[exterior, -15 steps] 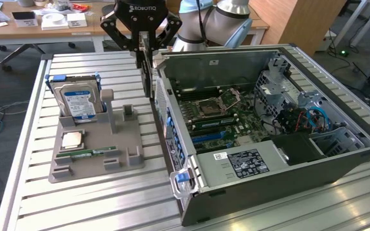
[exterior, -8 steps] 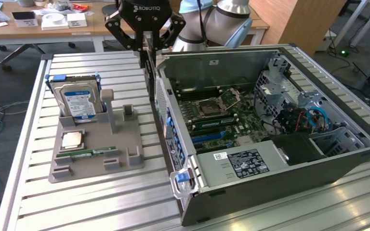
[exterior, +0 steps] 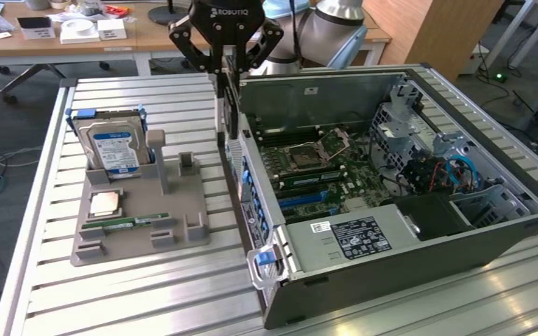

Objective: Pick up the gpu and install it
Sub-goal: 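Pick up the gpu and move the gpu toward the slot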

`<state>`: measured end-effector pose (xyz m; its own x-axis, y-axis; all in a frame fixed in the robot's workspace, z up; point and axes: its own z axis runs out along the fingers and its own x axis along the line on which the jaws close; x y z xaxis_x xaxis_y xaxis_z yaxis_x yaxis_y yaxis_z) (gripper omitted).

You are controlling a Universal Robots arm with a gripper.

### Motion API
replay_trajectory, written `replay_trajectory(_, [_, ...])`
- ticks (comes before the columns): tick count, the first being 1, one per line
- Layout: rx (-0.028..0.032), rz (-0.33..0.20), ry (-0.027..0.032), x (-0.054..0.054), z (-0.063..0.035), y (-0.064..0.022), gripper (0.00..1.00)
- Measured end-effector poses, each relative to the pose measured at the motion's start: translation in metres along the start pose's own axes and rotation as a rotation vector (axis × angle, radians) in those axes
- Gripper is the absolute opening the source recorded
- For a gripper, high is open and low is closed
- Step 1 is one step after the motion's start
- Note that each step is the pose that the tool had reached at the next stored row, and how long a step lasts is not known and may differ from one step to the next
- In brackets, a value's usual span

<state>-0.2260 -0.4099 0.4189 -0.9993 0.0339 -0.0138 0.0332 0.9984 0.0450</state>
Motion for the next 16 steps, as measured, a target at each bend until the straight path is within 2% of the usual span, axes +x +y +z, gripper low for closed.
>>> replay_trajectory(16, [0.0,0.0,0.0,-0.047,0.0007,0.0018,0.26])
